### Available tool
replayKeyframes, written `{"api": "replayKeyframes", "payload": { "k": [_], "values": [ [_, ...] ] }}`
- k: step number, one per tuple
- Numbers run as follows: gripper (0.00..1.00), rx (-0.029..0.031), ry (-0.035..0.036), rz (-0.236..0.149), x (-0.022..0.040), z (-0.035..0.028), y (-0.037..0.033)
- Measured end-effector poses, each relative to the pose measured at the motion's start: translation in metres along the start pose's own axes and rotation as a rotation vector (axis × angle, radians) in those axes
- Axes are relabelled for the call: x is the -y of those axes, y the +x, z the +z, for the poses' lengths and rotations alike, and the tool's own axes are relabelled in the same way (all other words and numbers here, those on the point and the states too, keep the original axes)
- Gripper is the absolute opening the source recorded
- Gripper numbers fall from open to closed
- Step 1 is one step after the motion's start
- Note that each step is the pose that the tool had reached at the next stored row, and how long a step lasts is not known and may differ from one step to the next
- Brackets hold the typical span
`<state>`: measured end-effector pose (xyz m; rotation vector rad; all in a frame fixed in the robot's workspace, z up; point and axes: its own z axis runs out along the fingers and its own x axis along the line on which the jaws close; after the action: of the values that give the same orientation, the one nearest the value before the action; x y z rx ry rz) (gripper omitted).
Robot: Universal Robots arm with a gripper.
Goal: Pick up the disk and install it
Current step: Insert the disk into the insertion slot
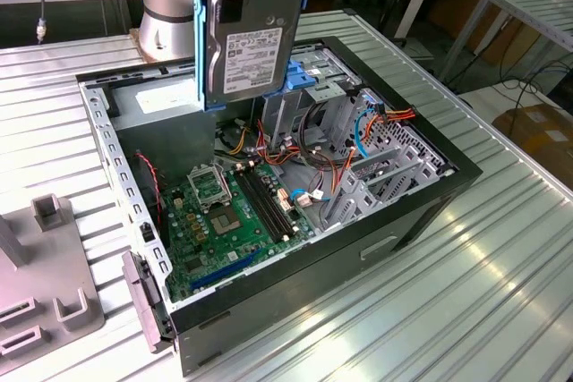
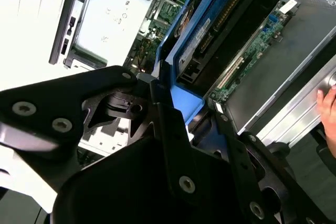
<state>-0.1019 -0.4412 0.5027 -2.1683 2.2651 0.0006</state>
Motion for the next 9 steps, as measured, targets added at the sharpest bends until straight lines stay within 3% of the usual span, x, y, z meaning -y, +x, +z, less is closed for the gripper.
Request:
{"api": "replayKeyframes", "payload": {
  "k": [6,9],
  "values": [
    [0.37,-0.0004,-0.0087,0.004,0.0056,0.0000,0.0106],
    [0.37,-0.0006,-0.0137,0.007,0.0100,0.0001,0.0192]
  ]
}}
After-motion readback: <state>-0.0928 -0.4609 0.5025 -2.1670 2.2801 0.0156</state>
